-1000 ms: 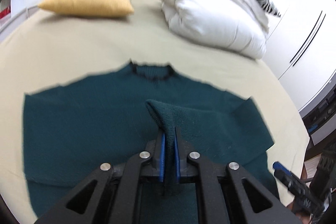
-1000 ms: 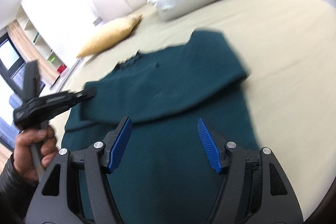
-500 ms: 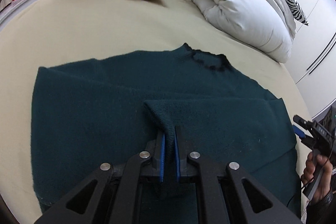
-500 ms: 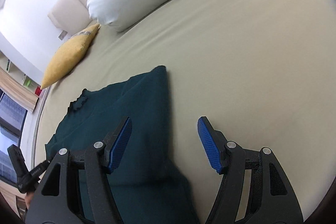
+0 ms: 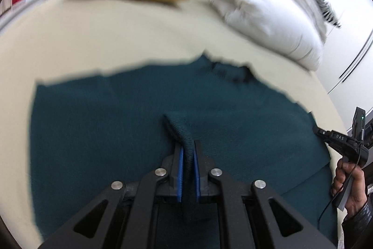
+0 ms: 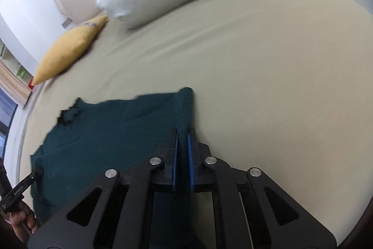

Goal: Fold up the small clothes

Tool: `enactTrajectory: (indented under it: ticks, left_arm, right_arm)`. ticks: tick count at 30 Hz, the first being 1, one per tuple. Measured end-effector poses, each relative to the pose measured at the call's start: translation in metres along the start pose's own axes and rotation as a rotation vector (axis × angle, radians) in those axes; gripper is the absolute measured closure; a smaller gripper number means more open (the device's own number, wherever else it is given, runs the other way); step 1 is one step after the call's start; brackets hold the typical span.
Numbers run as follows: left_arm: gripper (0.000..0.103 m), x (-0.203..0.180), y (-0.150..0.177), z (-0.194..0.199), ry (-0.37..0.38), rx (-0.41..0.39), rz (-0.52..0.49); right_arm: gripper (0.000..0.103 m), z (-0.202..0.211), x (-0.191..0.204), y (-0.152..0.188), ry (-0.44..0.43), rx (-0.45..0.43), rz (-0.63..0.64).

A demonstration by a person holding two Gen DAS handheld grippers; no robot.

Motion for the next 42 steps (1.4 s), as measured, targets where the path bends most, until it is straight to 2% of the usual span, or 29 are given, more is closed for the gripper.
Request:
enactTrajectory:
  ticks: [2,4,8,10,12,13,15,16,17,18,20,23,25,27,29,31,32,33,35,37,39,42]
  left_arm:
    - [0.094,0.0,0.001,0.002,0.009,-0.026,-0.002]
    - [0.094,0.001,0.0,0.003,0.019,-0.024,0.011]
    - [0.09,0.006,0.001,0.006,0.048,-0.021,0.046]
    - [0.09,0.006,0.002,0.006,0.048,-0.019,0.048]
    - [0.09,0.004,0.002,0.005,0.042,-0.014,0.044]
    - [0.09,0.003,0.002,0.005,0.037,-0.013,0.041]
    - [0.09,0.003,0.002,0.005,0.035,-0.008,0.041]
    - [0.09,0.003,0.003,0.006,0.036,-0.005,0.041]
    - [0.088,0.003,0.003,0.006,0.035,-0.003,0.041]
    - [0.088,0.004,0.003,0.007,0.035,-0.001,0.041]
    - [0.089,0.004,0.003,0.013,0.029,-0.011,0.042]
    - [0.089,0.009,0.007,0.013,0.027,-0.028,0.049]
    - [0.088,0.011,0.009,0.009,0.03,-0.036,0.038]
    - [0.088,0.011,0.008,0.008,0.04,-0.037,0.036]
    - [0.087,0.011,0.006,0.015,0.056,-0.031,0.05]
    - [0.08,0.01,0.009,0.028,0.024,-0.035,0.044]
    - [0.07,0.009,0.015,0.042,-0.013,-0.045,0.027]
    - [0.057,0.008,0.021,0.054,-0.035,-0.059,0.018]
    - [0.044,0.009,0.04,0.083,-0.072,-0.094,0.009]
    - [0.044,0.015,0.061,0.109,-0.098,-0.113,0.003]
    - [0.04,0.028,0.084,0.137,-0.117,-0.128,0.033]
    - [0.037,0.056,0.122,0.171,-0.146,-0.118,0.116]
  right_arm:
    - [0.098,-0.015,-0.012,0.003,-0.044,0.019,-0.046]
    - [0.097,-0.012,-0.012,0.002,-0.076,0.015,-0.054]
    - [0.087,0.013,-0.02,0.002,-0.053,0.014,-0.062]
    - [0.074,0.03,-0.023,0.007,-0.055,0.012,-0.088]
    - [0.05,0.043,-0.017,0.019,-0.045,0.001,-0.036]
    - [0.048,0.046,-0.011,0.026,-0.016,0.006,0.007]
    - [0.05,0.041,0.0,0.043,0.001,0.056,0.08]
    - [0.055,0.035,0.005,0.05,0.01,0.081,0.116]
    - [0.071,0.031,0.009,0.055,0.049,0.076,0.158]
    - [0.083,0.031,0.007,0.057,0.054,0.067,0.169]
    - [0.092,0.033,0.004,0.053,0.013,0.071,0.108]
    - [0.094,0.044,0.001,0.048,0.018,0.023,0.084]
    - [0.094,0.033,-0.004,0.053,0.007,0.036,0.07]
    - [0.095,0.017,-0.015,0.062,-0.036,0.024,0.059]
    - [0.094,0.022,-0.018,0.06,-0.089,0.016,0.02]
    - [0.087,0.033,-0.019,0.06,-0.065,0.016,0.026]
    - [0.083,0.045,-0.018,0.061,-0.027,0.006,0.027]
    - [0.083,0.051,-0.017,0.062,-0.016,-0.006,0.029]
    - [0.083,0.074,-0.014,0.066,0.015,-0.057,0.038]
    - [0.074,0.087,-0.01,0.076,0.008,-0.076,0.044]
    - [0.046,0.097,-0.007,0.092,0.015,-0.079,0.051]
    - [0.032,0.102,-0.007,0.119,0.051,-0.067,0.073]
Point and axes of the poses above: each gripper's, at about its wrist camera, not at the fingertips, and z roughly against the way its jaws point, x to its left, y to its underside, the point moved 7 cm from there along -z, roughly the way its jaws point, and after that the axes turned 11 degrees about y, right-handed, at the moved point
